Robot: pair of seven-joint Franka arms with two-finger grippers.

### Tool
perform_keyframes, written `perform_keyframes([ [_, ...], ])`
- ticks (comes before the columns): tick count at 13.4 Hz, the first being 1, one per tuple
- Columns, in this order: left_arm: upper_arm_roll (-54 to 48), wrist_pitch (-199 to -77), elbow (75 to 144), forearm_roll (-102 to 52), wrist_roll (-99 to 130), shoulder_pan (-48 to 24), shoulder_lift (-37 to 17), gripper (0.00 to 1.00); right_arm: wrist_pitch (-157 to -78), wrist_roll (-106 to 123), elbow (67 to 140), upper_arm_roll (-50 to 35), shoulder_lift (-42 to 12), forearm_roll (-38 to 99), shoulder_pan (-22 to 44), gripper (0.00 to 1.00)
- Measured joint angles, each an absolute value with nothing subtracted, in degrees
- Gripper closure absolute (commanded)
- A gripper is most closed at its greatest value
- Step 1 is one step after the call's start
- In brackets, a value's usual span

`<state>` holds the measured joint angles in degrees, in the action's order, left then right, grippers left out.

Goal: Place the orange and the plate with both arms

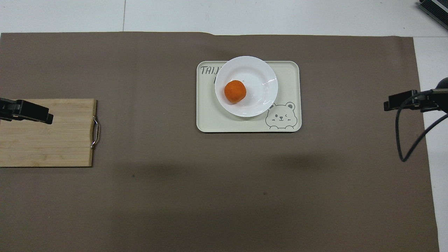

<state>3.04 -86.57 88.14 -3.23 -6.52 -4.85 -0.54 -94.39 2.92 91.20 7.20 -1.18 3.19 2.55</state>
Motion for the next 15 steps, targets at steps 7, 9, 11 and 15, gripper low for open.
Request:
perform_keyframes([
  [7, 3.0, -86.6, 88.1, -3.2, -6.5, -4.8, -0.5, 0.00, -88.4, 2.6, 89.3, 6.9, 2.2, 0.9, 2.9, 0.00],
  [9, 3.0, -86.6, 88.1, -3.2, -6.5, -4.8, -0.5, 0.00, -88.9, 1.9, 91.8, 6.8, 3.5, 0.9, 2.9, 0.00],
  [11, 3.0, -86.6, 88.1, -3.2, -6.5, -4.8, -0.5, 0.00, -88.9, 1.6, 93.0, 6.8, 4.2, 0.9, 2.9, 0.00],
  [15, 3.0, -86.6, 88.1, -3.2, -6.5, -4.8, -0.5, 0.00, -88.9, 1.0, 94.4, 6.8, 4.8, 0.9, 2.9, 0.00],
])
